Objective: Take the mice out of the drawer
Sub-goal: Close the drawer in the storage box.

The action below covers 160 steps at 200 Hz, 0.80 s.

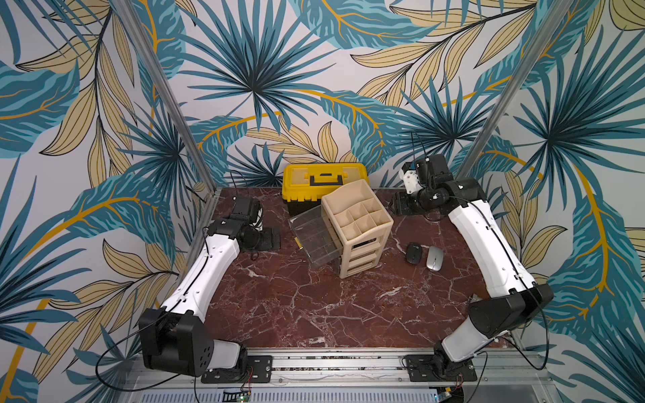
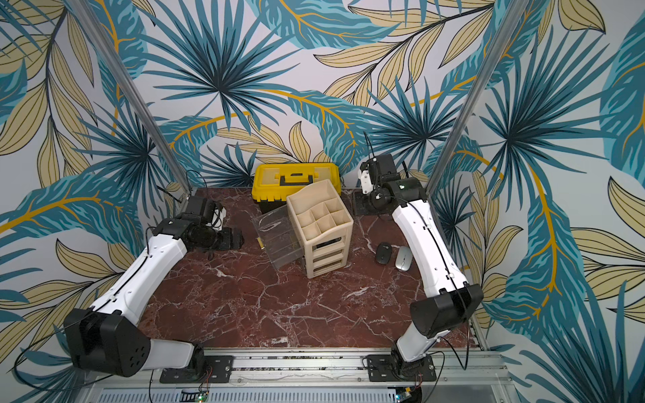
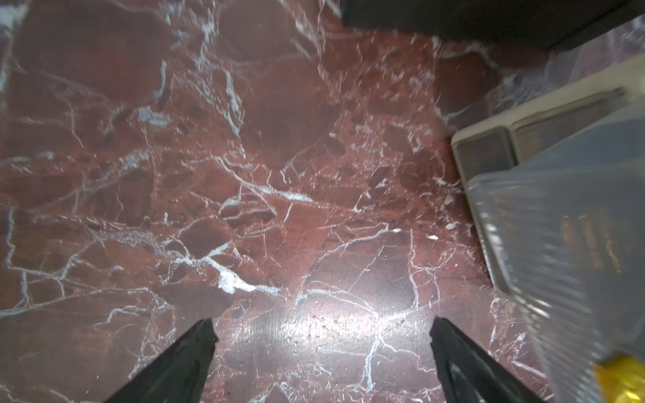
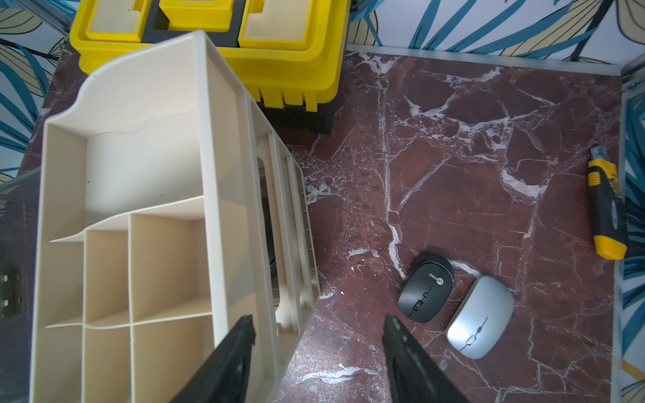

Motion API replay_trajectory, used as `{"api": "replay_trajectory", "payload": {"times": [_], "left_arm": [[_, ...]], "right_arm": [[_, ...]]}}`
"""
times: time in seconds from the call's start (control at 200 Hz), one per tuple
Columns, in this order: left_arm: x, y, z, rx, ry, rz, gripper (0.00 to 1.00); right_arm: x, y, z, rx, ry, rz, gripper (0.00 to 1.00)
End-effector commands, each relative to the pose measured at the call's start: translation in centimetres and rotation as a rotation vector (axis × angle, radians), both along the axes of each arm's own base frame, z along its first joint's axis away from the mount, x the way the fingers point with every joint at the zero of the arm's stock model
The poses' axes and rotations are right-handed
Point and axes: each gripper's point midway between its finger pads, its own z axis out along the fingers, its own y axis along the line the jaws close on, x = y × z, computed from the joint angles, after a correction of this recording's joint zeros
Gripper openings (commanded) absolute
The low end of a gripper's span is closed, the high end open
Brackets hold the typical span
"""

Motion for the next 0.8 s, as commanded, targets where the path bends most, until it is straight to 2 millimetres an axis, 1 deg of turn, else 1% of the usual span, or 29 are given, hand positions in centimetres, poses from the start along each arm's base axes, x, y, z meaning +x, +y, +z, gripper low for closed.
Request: {"api": "replay_trajectory", "payload": {"times": [0.0,0.06,0.105,0.185,0.325,0.466,0.561,0.796], "left_arm": [[-2.2,-0.9,-2.2,0.007,0.116,-0.031,1.0],[-2.4,-1.8,-2.0,0.001,0.112,-0.062,1.0],[-2.4,-2.4,-1.7,-0.007,0.102,-0.078,1.0],[-2.4,-3.1,-1.1,-0.018,0.084,-0.098,1.0],[-2.4,-4.0,-0.1,-0.041,0.055,-0.128,1.0],[-1.9,-4.5,-0.1,-0.049,0.036,-0.15,1.0],[-1.0,-4.5,-0.3,-0.04,0.005,-0.154,1.0],[0.3,-6.3,-0.3,-0.086,-0.024,-0.182,1.0]], "right_arm": [[0.1,-1.7,0.0,-0.098,-0.014,-0.045,0.62],[0.8,-2.2,-0.9,-0.141,0.006,-0.055,0.62],[1.4,-2.2,-1.6,-0.151,0.022,-0.052,0.62],[2.5,-1.8,-2.6,-0.135,0.034,-0.04,0.62],[3.6,-0.9,-3.2,-0.076,0.034,-0.013,0.62],[3.9,0.0,-3.6,-0.038,0.042,0.022,0.63],[4.0,0.3,-4.0,-0.037,0.052,0.035,0.64],[4.2,0.5,-4.5,-0.038,0.064,0.059,0.67]]}}
